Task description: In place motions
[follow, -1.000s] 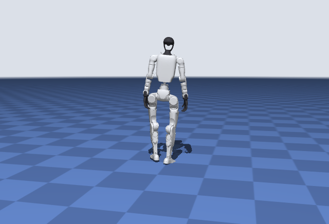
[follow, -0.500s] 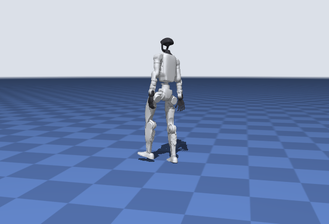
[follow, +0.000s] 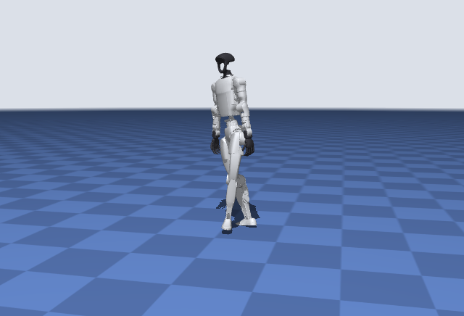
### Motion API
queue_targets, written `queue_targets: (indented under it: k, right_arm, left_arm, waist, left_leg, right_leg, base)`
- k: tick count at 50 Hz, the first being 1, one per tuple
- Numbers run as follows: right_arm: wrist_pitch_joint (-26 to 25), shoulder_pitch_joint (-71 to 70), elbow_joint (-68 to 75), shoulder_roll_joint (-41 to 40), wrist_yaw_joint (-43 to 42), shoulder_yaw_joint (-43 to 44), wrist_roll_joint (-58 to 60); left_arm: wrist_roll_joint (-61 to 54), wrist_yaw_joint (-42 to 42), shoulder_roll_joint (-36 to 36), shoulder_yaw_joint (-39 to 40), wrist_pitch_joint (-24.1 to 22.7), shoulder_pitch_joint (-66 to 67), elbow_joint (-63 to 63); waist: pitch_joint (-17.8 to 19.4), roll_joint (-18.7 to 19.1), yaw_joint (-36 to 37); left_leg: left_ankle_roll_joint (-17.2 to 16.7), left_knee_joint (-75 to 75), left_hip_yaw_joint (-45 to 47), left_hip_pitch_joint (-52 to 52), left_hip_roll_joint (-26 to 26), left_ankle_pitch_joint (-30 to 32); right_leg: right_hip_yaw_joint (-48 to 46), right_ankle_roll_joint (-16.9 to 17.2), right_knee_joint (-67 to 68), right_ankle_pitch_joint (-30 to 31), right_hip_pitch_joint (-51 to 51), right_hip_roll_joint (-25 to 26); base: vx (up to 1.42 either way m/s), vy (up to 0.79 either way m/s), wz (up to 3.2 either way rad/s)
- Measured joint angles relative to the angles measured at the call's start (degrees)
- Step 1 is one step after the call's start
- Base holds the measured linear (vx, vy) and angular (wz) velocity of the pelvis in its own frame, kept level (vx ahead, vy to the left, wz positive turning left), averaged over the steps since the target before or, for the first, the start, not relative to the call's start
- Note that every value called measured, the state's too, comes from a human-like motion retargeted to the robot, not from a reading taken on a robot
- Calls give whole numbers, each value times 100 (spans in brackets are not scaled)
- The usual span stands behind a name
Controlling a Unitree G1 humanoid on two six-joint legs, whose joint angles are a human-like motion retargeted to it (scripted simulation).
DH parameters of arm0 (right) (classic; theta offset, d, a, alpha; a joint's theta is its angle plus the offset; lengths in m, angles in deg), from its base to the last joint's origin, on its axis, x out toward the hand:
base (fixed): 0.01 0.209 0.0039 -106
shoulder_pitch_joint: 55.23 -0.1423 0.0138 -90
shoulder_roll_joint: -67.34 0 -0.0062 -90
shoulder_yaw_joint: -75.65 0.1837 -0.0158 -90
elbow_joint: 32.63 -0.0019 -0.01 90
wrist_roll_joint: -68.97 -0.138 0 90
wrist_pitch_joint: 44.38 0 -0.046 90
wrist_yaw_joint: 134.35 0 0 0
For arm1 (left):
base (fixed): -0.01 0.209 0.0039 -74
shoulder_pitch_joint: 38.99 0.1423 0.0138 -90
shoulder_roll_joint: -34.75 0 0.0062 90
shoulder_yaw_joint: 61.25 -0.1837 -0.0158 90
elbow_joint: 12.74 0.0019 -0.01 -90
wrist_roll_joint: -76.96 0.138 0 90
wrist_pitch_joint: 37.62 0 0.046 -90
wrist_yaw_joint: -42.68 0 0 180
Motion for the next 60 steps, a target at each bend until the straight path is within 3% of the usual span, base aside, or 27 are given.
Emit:
queue_targets:
  k: [4, 7, 13, 19, 24, 30, 41, 43, 45, 48, 54, 60]
  right_arm:
    - [58, -268, -435, -90, 98, -171, -3]
    - [133, -401, -751, -238, 124, -206, 79]
    - [264, -366, -1026, -394, 203, -675, 94]
    - [203, -187, -791, -406, 327, -810, 156]
    - [149, -164, -493, -539, 395, -780, 72]
    - [101, -93, -415, -586, 434, -843, 242]
    - [141, -289, -590, -647, 307, -729, -25]
    - [146, -317, -639, -666, 322, -753, -60]
    - [154, -333, -692, -697, 303, -807, -61]
    - [147, -333, -659, -741, 331, -882, 9]
    - [98, -229, -548, -787, 400, -846, 259]
    - [141, -353, -643, -810, 387, -941, 169]
  left_arm:
    - [-24, -67, -18, 356, 38, 225, 157]
    - [-70, -83, -30, 545, 56, 517, 251]
    - [-74, -40, 6, 850, 159, 870, 367]
    - [80, 167, 59, 598, 118, 643, -72]
    - [289, 324, -155, 150, 43, 156, -525]
    - [291, 369, -246, -244, -81, -155, -864]
    - [536, 201, -241, -497, -39, -199, -459]
    - [574, 232, -211, -468, -32, -65, -378]
    - [616, 242, -203, -438, -13, 71, -279]
    - [782, 227, -223, -344, 83, 228, -52]
    - [836, 78, -138, -383, 87, 685, 120]
    - [892, 175, -16, -285, 103, 768, 43]
  waist:
    - [267, -162, 602]
    - [196, -207, 752]
    - [-233, -40, 229]
    - [45, 566, -562]
    - [-54, 769, -732]
    - [239, 457, -840]
    - [536, 245, -961]
    - [591, 210, -994]
    - [648, 236, -1058]
    - [559, 208, -897]
    - [184, 283, -487]
    - [329, 329, -761]
  left_leg:
    - [-64, -168, -297, 127, -166, -119]
    - [-133, -250, -528, 117, -211, -216]
    - [-162, -289, -995, 56, -143, -428]
    - [-116, -125, -2110, 402, 192, -598]
    - [-25, 0, -2792, -207, 657, -365]
    - [190, -293, -3362, 228, -33, -429]
    - [243, -470, -4154, 525, -506, -356]
    - [257, -492, -4267, 636, -588, -358]
    - [255, -541, -4395, 796, -597, -348]
    - [249, -673, -4347, 984, -665, -333]
    - [199, -644, -4552, 1045, -628, -390]
    - [182, -583, -4769, 1196, -656, -408]
  right_leg:
    - [-40, 0, 52, 160, 216, -75]
    - [-142, 0, 117, 351, 296, -65]
    - [-181, 0, 503, 1214, 537, 27]
    - [518, -84, 1882, 2218, 1017, -85]
    - [2282, 0, 2619, 1640, -447, 310]
    - [3770, -10, 2302, 1035, -713, 184]
    - [5741, -662, 1168, -202, -1555, 392]
    - [5758, -722, 792, -306, -1534, 385]
    - [5314, -1176, 414, -164, -1374, 353]
    - [4656, -1062, 148, -239, -993, 249]
    - [4718, -1016, -15, -292, -820, 316]
    - [4419, -971, 63, -423, -544, 292]
  base:
    - [22, 14, -20]
    - [27, 9, 26]
    - [33, 12, 102]
    - [23, 5, 221]
    - [-5, -22, 150]
    - [16, 0, 136]
    - [5, -10, 94]
    - [8, -11, 70]
    - [7, -12, 66]
    - [12, -10, 26]
    - [20, -6, 24]
    - [1, -6, 51]
